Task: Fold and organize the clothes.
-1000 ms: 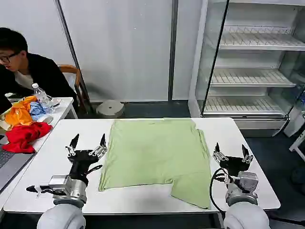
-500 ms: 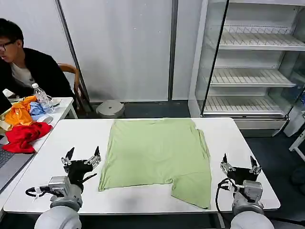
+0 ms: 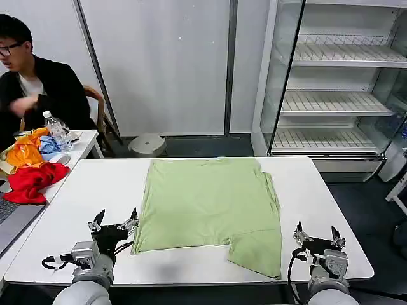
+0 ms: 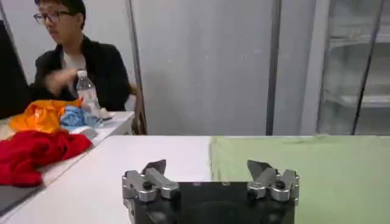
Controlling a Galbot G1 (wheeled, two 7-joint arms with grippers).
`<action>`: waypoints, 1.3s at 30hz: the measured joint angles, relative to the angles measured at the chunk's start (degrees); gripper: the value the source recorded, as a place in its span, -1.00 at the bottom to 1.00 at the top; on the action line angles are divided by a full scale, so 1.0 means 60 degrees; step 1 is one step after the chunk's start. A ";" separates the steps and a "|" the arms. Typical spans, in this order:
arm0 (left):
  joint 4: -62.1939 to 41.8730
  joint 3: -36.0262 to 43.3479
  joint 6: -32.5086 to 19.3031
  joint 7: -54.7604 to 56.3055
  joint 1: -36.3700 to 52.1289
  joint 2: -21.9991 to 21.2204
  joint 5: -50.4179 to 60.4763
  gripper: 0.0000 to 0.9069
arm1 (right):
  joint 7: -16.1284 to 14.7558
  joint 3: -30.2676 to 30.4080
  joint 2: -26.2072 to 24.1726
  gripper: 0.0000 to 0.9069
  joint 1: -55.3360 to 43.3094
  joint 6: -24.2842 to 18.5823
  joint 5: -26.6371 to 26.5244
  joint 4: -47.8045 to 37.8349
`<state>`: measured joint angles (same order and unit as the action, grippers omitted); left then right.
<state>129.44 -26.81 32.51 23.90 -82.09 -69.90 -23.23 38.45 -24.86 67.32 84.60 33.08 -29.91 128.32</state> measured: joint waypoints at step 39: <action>-0.1408 0.0570 -0.0191 -0.0060 -0.0084 -0.0151 -0.0233 1.00 | -0.0578 0.0777 0.0720 1.00 -0.0054 -0.0046 -0.0519 -0.1061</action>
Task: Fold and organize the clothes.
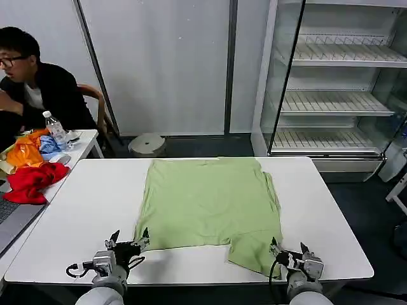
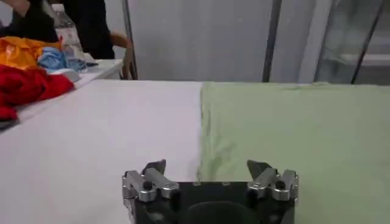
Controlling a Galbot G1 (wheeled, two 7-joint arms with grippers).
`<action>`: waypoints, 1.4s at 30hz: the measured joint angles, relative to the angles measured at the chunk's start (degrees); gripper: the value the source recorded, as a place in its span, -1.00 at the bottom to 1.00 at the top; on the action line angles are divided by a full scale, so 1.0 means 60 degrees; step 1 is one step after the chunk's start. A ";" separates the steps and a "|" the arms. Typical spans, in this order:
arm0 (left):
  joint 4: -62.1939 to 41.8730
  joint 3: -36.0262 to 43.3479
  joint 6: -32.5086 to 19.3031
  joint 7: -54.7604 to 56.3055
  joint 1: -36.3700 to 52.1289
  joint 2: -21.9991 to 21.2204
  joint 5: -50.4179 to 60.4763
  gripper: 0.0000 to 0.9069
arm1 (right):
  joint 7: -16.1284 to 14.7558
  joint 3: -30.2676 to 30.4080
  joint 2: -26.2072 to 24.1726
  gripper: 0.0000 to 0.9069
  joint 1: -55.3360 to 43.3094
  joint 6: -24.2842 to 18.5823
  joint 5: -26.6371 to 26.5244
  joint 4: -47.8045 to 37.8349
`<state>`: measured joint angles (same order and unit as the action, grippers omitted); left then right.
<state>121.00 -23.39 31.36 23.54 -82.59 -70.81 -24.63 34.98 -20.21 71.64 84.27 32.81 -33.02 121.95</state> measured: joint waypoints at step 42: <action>-0.0593 0.0662 -0.0027 -0.0093 0.0382 -0.0101 0.0019 1.00 | 0.0519 0.0644 0.0171 1.00 -0.0096 -0.0023 0.0131 -0.0633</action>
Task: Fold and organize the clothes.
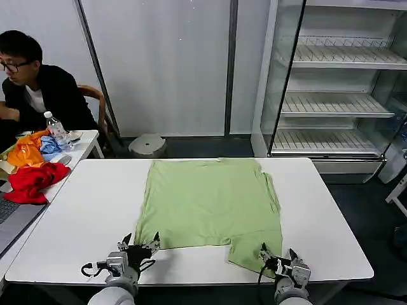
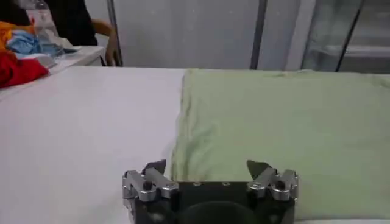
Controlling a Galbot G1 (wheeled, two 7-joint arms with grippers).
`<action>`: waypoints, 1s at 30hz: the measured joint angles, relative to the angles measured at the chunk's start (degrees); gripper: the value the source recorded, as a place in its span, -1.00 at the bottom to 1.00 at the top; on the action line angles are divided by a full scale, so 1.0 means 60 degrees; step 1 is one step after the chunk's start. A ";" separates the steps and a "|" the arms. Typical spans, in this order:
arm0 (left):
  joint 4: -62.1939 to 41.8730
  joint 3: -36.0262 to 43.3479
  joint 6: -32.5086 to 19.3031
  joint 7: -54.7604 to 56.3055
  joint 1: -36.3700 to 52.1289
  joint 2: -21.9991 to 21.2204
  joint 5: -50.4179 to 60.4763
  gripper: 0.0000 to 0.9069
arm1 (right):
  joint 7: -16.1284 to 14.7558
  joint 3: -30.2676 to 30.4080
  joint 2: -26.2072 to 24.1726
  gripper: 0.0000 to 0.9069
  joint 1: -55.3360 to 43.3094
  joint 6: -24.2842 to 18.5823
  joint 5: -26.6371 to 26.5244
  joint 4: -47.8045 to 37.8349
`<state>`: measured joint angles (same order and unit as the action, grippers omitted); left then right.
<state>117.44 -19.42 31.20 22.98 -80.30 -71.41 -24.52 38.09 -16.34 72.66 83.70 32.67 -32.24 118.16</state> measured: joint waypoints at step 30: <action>-0.0259 -0.0066 0.0001 -0.0063 0.0133 0.0189 -0.0134 1.00 | 0.0170 0.0573 -0.0134 1.00 -0.0063 0.0000 0.0738 -0.0079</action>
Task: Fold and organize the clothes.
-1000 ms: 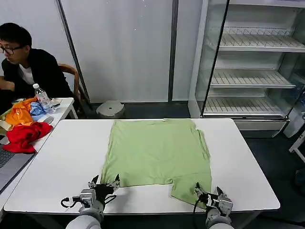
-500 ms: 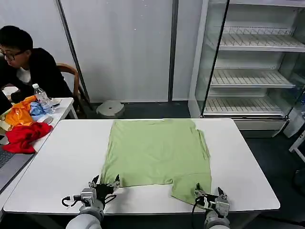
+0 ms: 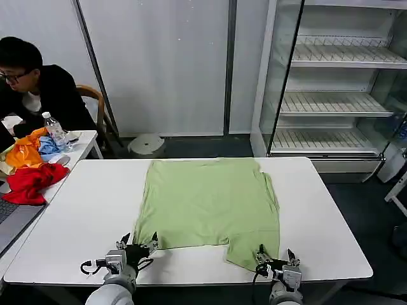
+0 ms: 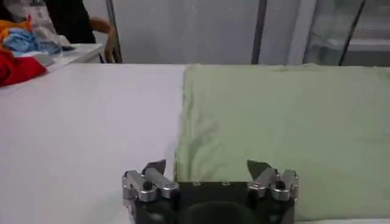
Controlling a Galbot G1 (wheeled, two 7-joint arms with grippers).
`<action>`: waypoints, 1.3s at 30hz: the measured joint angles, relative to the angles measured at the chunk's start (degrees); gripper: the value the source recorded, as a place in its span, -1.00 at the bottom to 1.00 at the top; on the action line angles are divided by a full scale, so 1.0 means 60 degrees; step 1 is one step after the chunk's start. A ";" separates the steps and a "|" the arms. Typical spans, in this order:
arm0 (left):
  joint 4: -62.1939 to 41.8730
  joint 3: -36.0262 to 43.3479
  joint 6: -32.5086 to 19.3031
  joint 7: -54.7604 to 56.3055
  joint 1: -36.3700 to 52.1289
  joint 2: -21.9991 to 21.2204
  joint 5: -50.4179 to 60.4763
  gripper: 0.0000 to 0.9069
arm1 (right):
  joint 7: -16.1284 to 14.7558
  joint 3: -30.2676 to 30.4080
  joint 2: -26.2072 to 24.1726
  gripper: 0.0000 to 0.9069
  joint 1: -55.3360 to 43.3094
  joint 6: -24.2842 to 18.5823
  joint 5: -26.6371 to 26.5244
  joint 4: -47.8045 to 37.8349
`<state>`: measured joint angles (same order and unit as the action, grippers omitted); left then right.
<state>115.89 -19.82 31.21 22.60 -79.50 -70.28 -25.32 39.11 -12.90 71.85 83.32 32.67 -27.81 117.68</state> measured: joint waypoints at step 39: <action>-0.0722 0.0030 -0.0043 -0.0045 0.0249 0.0061 -0.0274 -0.96 | -0.0043 0.0039 0.0053 -1.00 0.0032 -0.0001 -0.0109 0.0002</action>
<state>111.55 -19.64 30.95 22.33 -78.01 -69.92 -26.96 38.86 -12.67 72.17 83.51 32.67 -28.47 117.69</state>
